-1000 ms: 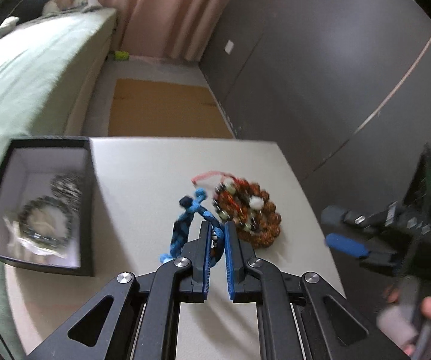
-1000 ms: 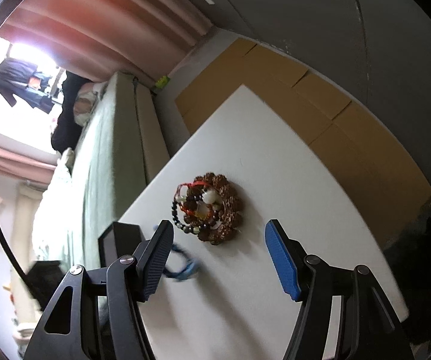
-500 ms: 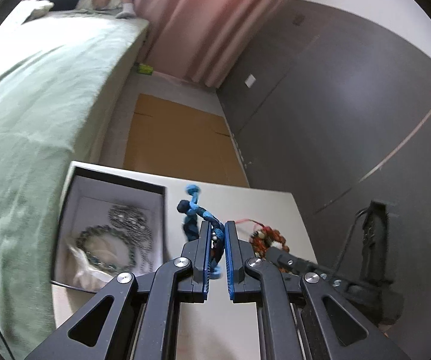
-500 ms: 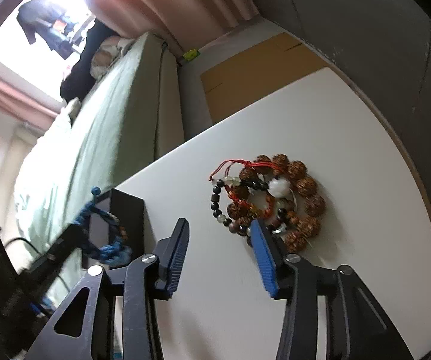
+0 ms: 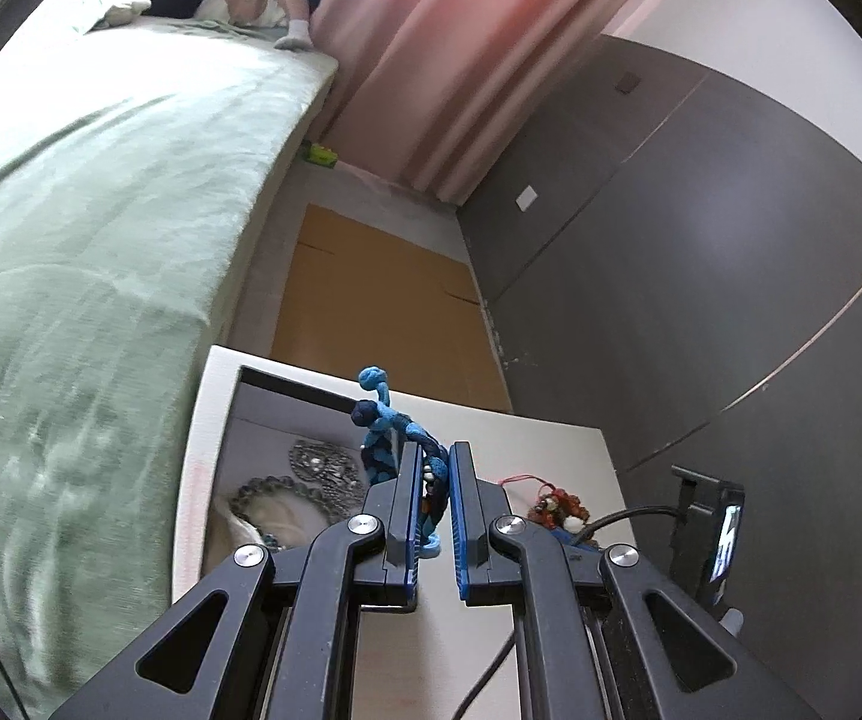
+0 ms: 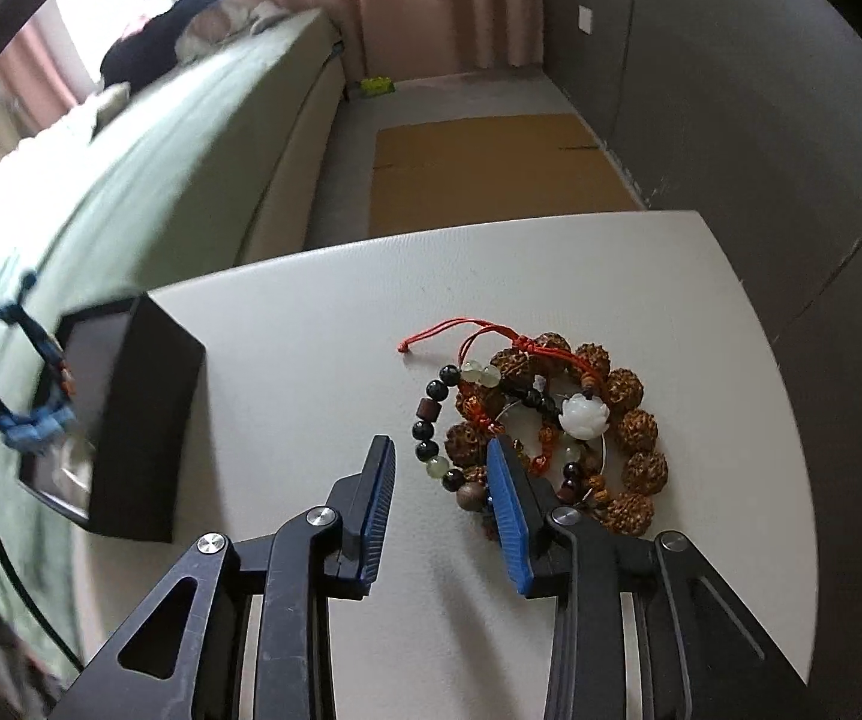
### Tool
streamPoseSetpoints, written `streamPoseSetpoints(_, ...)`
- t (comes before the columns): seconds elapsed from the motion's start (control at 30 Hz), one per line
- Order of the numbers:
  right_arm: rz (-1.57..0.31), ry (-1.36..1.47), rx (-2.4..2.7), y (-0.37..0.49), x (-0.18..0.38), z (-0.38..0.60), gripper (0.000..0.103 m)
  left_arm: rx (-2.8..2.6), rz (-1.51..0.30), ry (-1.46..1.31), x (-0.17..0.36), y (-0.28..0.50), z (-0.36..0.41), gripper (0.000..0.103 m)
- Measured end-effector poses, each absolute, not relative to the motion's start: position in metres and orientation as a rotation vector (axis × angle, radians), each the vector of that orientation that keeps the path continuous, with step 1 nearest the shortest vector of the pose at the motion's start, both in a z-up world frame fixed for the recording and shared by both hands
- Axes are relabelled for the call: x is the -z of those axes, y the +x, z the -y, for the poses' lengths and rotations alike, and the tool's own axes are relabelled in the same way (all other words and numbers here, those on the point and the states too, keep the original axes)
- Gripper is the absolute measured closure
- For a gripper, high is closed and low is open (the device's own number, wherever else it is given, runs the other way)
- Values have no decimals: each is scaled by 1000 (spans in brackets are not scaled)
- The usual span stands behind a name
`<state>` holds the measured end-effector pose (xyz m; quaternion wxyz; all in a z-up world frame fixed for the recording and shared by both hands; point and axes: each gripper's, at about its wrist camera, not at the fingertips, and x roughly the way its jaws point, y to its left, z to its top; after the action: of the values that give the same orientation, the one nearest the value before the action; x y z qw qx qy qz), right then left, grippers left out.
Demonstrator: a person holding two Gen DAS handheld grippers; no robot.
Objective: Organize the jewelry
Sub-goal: 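Carry the blue bracelet into the box with the left gripper while the right grasps the black bead bracelet, then carry the black bead bracelet into the box and open the right gripper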
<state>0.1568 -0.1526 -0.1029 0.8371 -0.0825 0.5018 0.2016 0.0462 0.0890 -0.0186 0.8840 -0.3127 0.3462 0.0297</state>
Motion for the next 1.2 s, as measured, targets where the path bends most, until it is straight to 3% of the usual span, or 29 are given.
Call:
streamPoseSetpoints(0.03,-1059,-187,-426,156,103,153,90,-66,-723,-650,19,46,-89,95)
streamPoseSetpoints(0.07,-1063,-183,-431,156,101,154,93,-70,-724,-649,18,43,-86,95)
streamPoseSetpoints(0.37,-1025,119,-531,159,64,201,93,-101,-767,-668,26,48,-98,94)
streamPoseSetpoints(0.43,-981,173,-551,155,52,211,93,-102,-806,-684,28,51,-101,90)
streamPoseSetpoints(0.5,-946,210,-576,152,46,215,93,-112,-814,-701,30,50,-105,74)
streamPoseSetpoints(0.57,-913,245,-607,146,38,219,93,-130,-792,-713,29,46,-110,43)
streamPoseSetpoints(0.63,-874,276,-642,138,27,222,93,-137,-756,-713,24,39,-114,36)
streamPoseSetpoints(1.2,-842,319,-891,106,13,143,93,-201,-706,-717,13,16,-149,35)
